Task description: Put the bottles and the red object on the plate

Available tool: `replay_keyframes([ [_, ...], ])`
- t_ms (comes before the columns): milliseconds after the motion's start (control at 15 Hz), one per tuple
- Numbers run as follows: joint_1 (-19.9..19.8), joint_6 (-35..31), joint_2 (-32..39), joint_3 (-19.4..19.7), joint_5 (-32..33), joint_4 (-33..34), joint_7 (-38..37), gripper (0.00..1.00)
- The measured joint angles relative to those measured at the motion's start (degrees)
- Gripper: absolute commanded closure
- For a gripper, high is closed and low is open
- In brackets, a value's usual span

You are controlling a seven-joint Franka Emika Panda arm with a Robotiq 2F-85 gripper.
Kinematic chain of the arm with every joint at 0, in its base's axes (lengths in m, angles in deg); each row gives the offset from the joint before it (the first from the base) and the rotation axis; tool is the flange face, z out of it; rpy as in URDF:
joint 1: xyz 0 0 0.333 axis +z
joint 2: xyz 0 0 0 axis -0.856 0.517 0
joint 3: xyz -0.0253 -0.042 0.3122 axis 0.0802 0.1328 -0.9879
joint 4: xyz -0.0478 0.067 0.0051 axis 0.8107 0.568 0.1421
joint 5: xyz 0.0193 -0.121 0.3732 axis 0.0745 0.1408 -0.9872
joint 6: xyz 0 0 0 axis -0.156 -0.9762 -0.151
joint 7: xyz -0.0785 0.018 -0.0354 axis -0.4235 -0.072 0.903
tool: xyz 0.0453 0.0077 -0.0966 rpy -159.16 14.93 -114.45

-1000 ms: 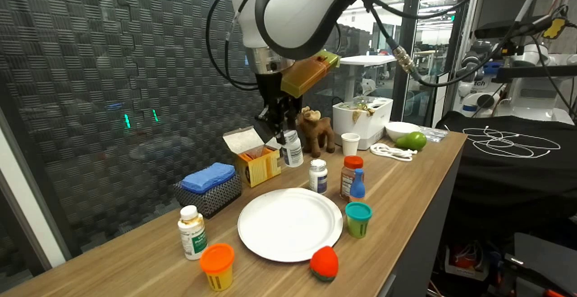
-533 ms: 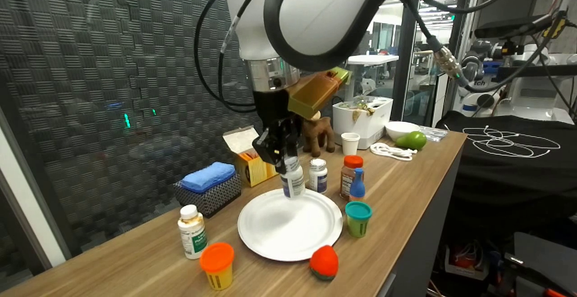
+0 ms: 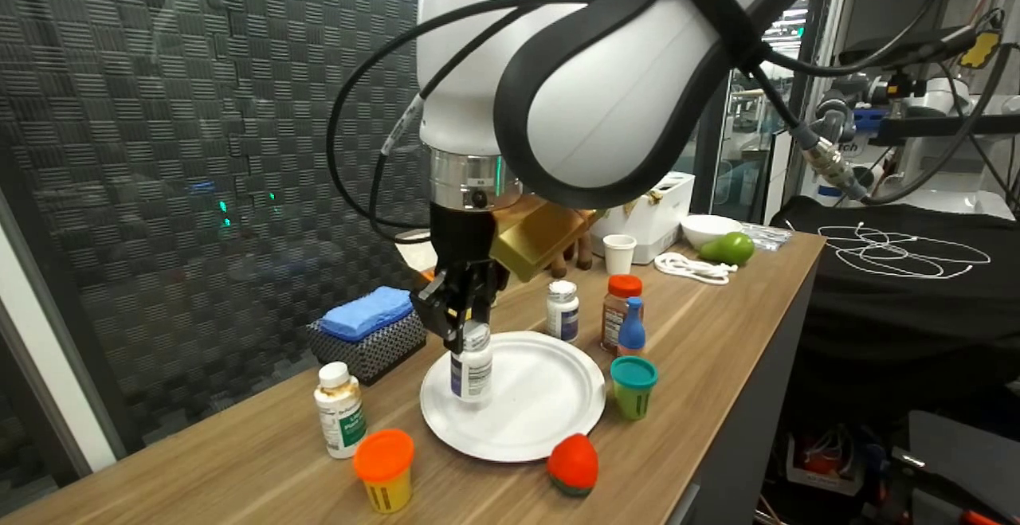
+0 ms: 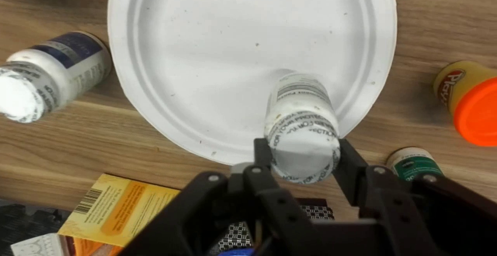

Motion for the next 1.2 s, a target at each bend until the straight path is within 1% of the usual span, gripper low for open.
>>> replay_keyframes([
  [133,0.34,-1.47,0.62,0.13,0.01,0.01,-0.38,0.8],
  [467,1.53,-1.81,2.28,0.8,0.17,0.01,-0.41,0.8],
  [533,1.8,-2.01,2.53,1.0,0.25,0.07,-0.42,0.3],
  [600,2.09,-2.06,2.58,1.28,0.26,0.12,-0.5,0.3],
  [733,2.6,-2.06,2.62,1.84,0.26,0.13,-0.96,0.16],
  [800,2.77,-2.06,2.63,2.11,0.27,0.14,-1.21,0.07],
  [867,2.91,-2.08,2.63,2.44,0.5,0.27,-1.56,0.01],
  [1000,3.21,-2.08,2.51,3.6,1.88,0.99,-2.89,0.0],
  [1200,3.28,-1.84,2.22,6.65,4.82,2.91,-5.3,0.0],
])
